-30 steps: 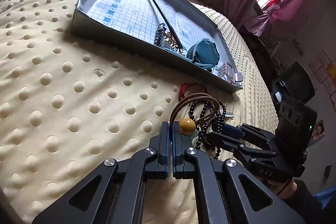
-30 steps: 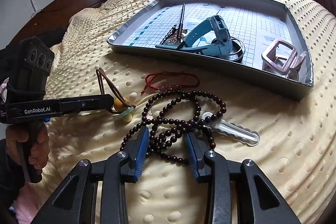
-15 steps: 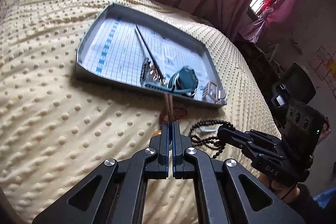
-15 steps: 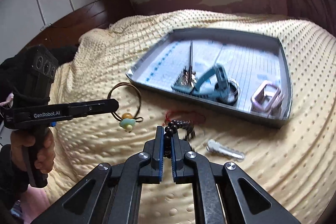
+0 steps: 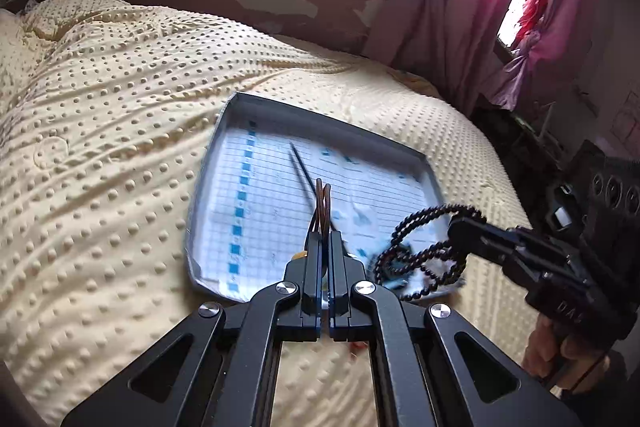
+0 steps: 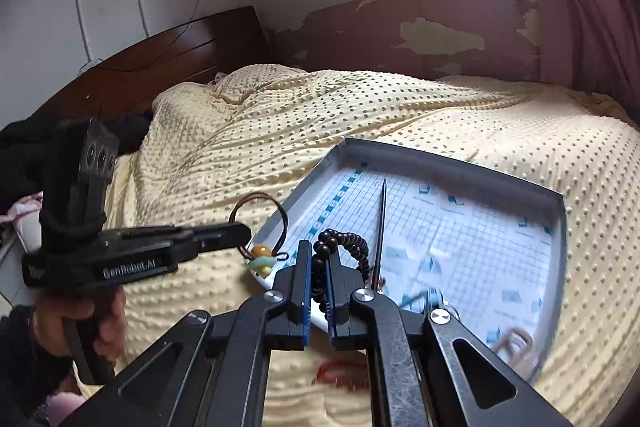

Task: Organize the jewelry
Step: 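Carry the hair tie and bead strand into the tray and open both tools, then withdraw both tools from the tray toward the red bracelet and key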

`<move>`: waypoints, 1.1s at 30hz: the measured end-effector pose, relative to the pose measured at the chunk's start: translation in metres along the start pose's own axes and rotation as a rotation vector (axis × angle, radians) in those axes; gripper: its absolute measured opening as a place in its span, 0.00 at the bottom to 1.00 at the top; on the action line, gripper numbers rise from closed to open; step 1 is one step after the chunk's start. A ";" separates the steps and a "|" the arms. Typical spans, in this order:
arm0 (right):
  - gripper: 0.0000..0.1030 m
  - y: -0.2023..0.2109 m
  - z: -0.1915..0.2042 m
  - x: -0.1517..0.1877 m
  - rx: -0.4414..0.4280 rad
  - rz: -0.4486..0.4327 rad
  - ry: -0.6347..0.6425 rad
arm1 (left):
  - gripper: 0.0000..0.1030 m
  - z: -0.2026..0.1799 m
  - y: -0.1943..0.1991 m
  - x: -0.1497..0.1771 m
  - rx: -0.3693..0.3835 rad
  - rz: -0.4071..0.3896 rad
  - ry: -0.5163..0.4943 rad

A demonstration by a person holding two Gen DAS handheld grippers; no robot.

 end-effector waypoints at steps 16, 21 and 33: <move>0.06 -0.096 -0.028 0.010 0.060 0.123 -0.027 | 0.00 0.064 -0.048 0.018 -0.050 0.054 0.067; 0.07 -0.094 -0.038 0.017 0.085 0.132 -0.040 | 0.01 0.067 -0.050 0.021 -0.050 0.057 0.083; 0.54 -0.023 -0.041 0.007 0.106 0.010 -0.057 | 0.47 0.050 -0.008 0.015 -0.085 -0.059 0.103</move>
Point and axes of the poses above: each gripper's, at about its wrist camera, not at the fingertips, and y roughly against the way its jaws point, z to its left, x to its underside, the point moved 5 cm from there along -y, roughly the way its jaws point, and after that the axes turned 4 degrees about x, right-handed, at the moved point
